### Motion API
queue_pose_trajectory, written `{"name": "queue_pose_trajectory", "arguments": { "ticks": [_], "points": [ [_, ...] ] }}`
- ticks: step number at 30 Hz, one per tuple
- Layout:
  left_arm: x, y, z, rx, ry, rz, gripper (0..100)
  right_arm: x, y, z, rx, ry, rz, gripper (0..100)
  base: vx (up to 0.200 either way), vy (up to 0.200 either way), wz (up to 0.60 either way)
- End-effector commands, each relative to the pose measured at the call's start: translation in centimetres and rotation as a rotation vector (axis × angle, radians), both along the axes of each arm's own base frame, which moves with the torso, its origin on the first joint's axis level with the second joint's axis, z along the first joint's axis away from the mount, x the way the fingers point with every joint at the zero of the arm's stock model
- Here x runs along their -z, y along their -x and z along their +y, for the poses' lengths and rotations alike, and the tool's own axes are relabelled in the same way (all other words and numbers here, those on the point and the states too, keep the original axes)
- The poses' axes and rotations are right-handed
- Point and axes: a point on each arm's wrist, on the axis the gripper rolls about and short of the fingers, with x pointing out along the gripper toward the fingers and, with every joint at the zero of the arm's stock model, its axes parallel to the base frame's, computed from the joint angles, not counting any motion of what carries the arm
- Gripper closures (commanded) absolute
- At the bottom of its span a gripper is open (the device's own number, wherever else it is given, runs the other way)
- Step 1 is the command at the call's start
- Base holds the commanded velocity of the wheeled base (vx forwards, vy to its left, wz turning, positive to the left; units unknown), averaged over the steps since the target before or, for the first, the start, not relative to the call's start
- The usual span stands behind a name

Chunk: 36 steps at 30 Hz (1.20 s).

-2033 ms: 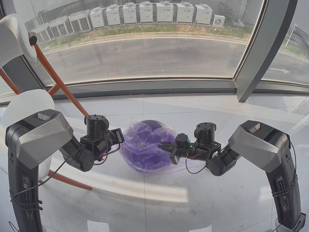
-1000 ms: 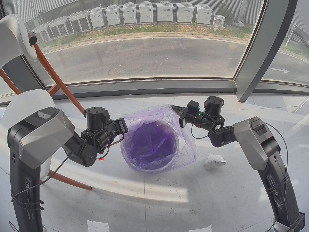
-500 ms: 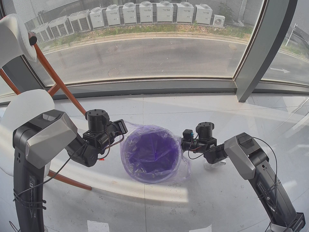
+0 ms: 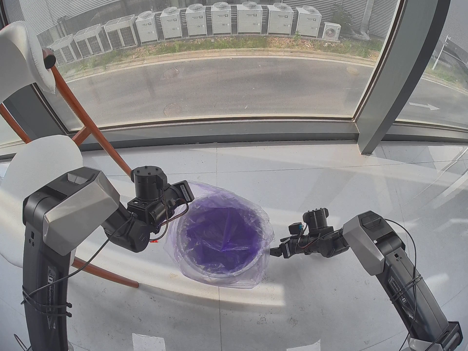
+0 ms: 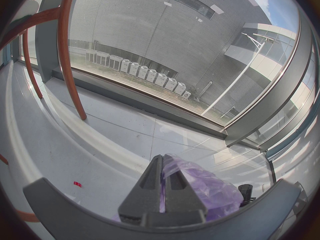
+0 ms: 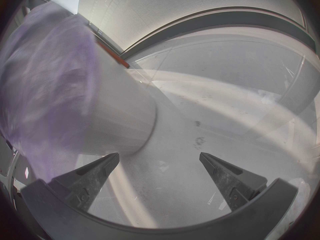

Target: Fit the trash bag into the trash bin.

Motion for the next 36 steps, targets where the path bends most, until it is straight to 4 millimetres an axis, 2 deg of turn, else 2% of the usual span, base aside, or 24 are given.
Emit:
{"name": "queue_pose_trajectory", "arguments": {
  "ticks": [1,5,9,10,16,19,21,27,32,36],
  "points": [
    [1.0,-0.4,0.3,-0.015,0.014,0.022,100,0.5,-0.5,-2.1,0.042,-0.002,0.001,0,0.000,0.000,0.00],
    [1.1,-1.1,0.1,-0.031,0.085,0.047,100,0.2,-1.0,-3.5,0.069,-0.012,-0.021,0,0.000,0.000,0.00],
    [1.3,-1.5,0.1,-0.044,0.103,0.107,100,-2.6,-2.0,-4.0,0.088,-0.031,-0.056,0,0.000,0.000,0.00],
    [1.4,-1.5,0.2,-0.054,0.107,0.125,0,-3.5,-2.2,-4.1,0.099,-0.040,-0.060,0,0.000,0.000,0.00],
    [0.5,-2.0,1.3,-0.091,0.151,0.106,0,-8.1,-3.2,-4.0,0.161,-0.110,-0.065,0,0.000,0.000,0.00],
    [-0.1,-2.0,2.1,-0.108,0.175,0.104,0,-10.1,-3.4,-4.8,0.207,-0.136,-0.027,0,0.000,0.000,0.00],
    [-0.5,-1.8,3.3,-0.130,0.179,0.112,0,-11.2,-3.6,-6.0,0.227,-0.136,-0.005,0,0.000,0.000,0.00],
    [1.0,-1.1,5.6,-0.199,0.231,0.201,0,-13.4,-3.2,-10.3,0.284,-0.130,0.114,0,0.000,0.000,0.00],
    [1.6,-0.3,5.8,-0.231,0.308,0.263,0,-14.4,-1.9,-14.0,0.340,-0.088,0.267,0,0.000,0.000,0.00],
    [1.2,0.6,4.8,-0.194,0.372,0.339,0,-15.2,0.6,-16.3,0.335,-0.020,0.467,0,0.000,0.000,0.00]
  ]
}}
